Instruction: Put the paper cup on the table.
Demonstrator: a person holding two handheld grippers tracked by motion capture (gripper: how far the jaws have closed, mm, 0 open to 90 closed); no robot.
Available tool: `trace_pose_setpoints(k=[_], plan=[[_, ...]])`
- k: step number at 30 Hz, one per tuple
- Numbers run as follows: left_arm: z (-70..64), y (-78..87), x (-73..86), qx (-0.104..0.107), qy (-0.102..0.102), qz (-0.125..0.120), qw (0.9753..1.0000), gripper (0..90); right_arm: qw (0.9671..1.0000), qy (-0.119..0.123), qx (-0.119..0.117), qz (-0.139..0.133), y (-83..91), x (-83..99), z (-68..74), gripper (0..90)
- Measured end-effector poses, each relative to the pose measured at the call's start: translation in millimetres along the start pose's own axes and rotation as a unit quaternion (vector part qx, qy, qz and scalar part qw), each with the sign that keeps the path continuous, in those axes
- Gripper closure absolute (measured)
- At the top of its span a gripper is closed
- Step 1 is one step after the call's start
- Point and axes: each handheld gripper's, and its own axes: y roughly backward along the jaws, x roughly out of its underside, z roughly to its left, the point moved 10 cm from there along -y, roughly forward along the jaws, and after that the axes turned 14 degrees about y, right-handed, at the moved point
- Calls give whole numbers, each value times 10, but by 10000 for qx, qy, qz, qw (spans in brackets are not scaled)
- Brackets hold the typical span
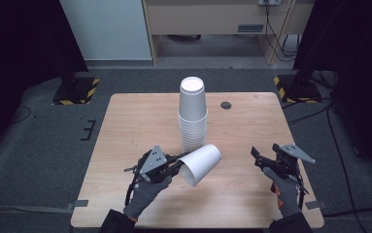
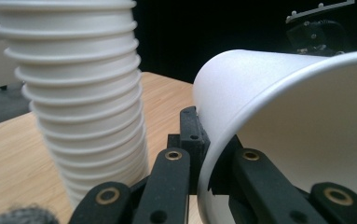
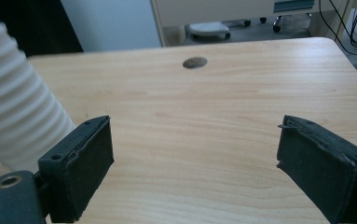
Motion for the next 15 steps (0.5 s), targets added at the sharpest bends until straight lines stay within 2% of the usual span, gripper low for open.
trace_pose_setpoints(k=[2,3,10,15], plan=[[41,35,16,-62,24,24,10000,869,9995,284,24,143,-33,54,3,101],[71,59,30,-108,36,41,9999,869,9983,491,68,300,-54,117,-3,99],[241,188,107,-316,143,151,9993,868,9962,610,148,602,-83,265,-79,102],[370,294,144,-469,240,167,9985,868,9953,658,128,697,-102,307,-93,102]])
